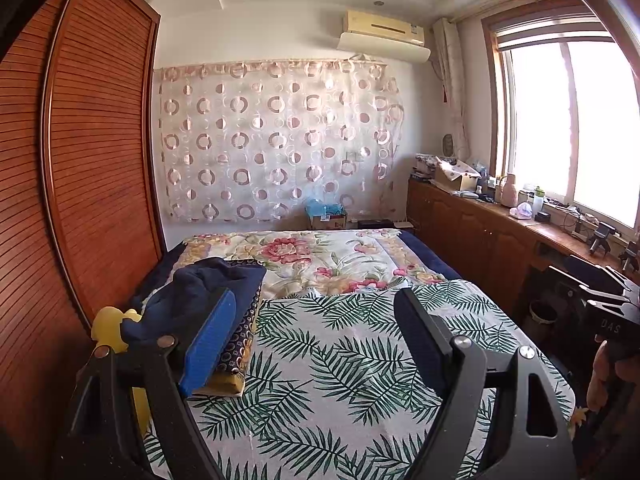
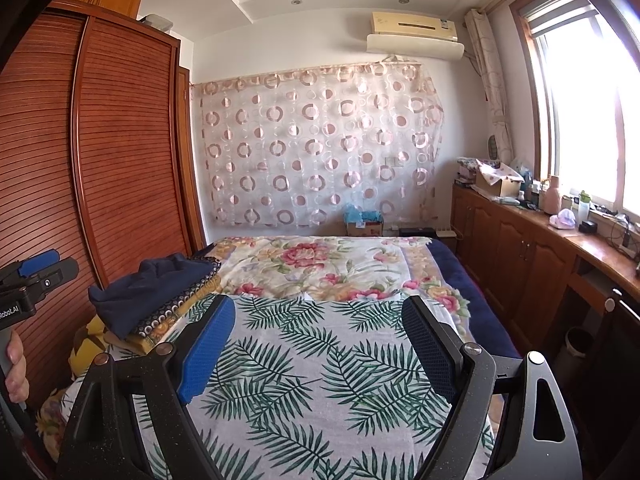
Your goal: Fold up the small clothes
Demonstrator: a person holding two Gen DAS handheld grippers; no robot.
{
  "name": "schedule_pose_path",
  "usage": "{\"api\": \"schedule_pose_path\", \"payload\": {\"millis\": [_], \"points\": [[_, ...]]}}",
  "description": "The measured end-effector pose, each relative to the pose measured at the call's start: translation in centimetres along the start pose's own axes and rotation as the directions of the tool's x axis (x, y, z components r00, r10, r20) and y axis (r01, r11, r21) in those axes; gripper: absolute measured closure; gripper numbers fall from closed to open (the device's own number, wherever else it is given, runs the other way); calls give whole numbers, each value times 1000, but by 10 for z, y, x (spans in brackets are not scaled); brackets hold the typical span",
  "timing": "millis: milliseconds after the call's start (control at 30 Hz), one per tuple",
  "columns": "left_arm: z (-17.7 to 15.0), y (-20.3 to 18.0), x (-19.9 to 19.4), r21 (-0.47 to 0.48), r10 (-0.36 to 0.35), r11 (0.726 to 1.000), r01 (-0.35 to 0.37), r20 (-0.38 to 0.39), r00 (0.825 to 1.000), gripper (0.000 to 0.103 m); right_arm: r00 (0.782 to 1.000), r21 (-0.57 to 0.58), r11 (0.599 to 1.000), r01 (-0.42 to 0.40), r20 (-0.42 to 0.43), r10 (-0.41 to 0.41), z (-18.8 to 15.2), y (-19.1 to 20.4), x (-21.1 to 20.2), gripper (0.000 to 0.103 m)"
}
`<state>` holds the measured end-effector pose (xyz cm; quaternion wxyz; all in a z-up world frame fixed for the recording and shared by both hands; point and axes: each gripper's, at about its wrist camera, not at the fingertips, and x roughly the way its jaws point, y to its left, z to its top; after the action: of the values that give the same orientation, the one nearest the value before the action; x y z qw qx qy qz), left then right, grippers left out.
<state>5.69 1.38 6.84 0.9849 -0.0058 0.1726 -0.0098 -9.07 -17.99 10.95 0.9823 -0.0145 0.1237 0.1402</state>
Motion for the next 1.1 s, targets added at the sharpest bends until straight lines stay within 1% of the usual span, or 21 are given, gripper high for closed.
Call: {"api": "schedule_pose_path", "payload": {"millis": [1100], "points": [[1, 1, 1, 3, 3, 1000, -3, -1, 1000, 21, 1000, 0, 1000, -8, -1, 8, -3, -3, 0, 16]]}}
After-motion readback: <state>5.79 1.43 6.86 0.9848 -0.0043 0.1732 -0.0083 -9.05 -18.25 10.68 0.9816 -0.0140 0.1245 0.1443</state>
